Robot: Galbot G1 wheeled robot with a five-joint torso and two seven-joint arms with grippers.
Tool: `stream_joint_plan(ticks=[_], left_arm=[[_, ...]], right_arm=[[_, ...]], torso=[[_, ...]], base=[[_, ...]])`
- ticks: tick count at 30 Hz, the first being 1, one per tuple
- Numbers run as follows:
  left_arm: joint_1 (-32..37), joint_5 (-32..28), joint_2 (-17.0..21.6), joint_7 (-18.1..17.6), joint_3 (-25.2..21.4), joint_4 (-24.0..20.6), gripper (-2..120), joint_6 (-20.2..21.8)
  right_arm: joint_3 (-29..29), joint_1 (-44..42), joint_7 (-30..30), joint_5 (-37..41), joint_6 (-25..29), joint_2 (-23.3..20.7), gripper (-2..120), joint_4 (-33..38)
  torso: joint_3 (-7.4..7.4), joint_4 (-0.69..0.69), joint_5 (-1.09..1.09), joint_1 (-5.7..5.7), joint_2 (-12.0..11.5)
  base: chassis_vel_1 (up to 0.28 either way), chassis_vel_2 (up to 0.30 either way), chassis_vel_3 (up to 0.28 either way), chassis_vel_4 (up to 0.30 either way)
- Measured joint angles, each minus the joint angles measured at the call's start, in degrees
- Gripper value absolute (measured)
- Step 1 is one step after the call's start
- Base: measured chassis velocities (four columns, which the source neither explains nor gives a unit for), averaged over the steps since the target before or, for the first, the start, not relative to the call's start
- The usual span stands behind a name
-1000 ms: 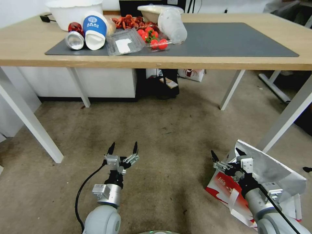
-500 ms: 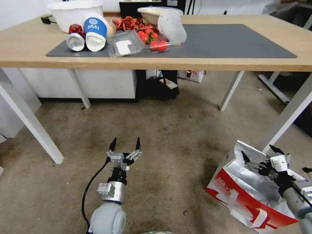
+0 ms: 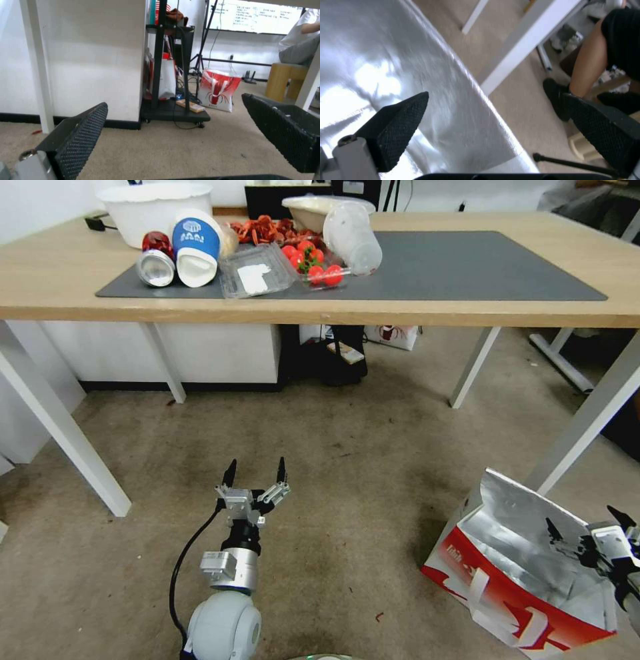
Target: Pick up the food delivery bag from the floor and place it on the table.
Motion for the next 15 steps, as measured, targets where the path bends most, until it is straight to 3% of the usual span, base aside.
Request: stream_joint_plan(ticks=[3,15], left_arm=[[-0.37,0.03,0.12,0.00,0.07,0.59,100,-0.36],[-0.78,1.93,-0.20,0.09,0.55,2.44,100,-0.76]], right_arm=[[-1.16,4.63,-0.07,-1.77,0.64,-1.69,100,-6.55],[-3.34,10.92,-1.31,-4.11,-0.12,-3.88,100,-16.19]], torso=[[0.00,0.02,0.02,0.01,0.03],[0.00,0.00,0.01,0.01,0.07]], base=[[0.000,0.000,0.000,0.000],[0.000,0.000,0.000,0.000]])
